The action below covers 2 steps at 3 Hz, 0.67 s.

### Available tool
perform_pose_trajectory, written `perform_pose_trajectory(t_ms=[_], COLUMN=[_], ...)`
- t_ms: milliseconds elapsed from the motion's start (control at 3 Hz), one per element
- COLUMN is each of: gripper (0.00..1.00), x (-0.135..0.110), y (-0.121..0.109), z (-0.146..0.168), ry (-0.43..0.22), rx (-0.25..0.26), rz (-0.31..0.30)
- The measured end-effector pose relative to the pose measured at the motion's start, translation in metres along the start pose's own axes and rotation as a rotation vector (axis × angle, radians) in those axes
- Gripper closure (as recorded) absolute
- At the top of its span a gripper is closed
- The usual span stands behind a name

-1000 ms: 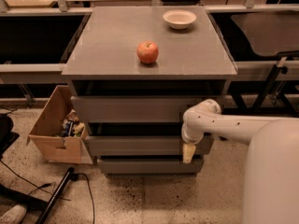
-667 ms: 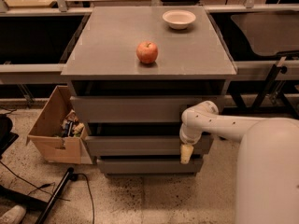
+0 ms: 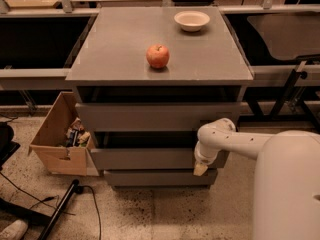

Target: Open middle drawer

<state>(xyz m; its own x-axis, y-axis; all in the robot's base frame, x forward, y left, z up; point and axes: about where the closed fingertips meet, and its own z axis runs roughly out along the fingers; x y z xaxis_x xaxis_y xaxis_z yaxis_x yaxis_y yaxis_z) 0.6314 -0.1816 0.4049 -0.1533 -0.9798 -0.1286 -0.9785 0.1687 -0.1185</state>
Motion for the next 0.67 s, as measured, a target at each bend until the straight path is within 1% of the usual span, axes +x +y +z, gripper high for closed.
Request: perform_pose_trajectory(t_ms=[667], gripper=[0.96], x=[-0.0017], y=[-0.0033], z=[-0.0086], ry=[0.000], rx=[0.000], rz=[0.000])
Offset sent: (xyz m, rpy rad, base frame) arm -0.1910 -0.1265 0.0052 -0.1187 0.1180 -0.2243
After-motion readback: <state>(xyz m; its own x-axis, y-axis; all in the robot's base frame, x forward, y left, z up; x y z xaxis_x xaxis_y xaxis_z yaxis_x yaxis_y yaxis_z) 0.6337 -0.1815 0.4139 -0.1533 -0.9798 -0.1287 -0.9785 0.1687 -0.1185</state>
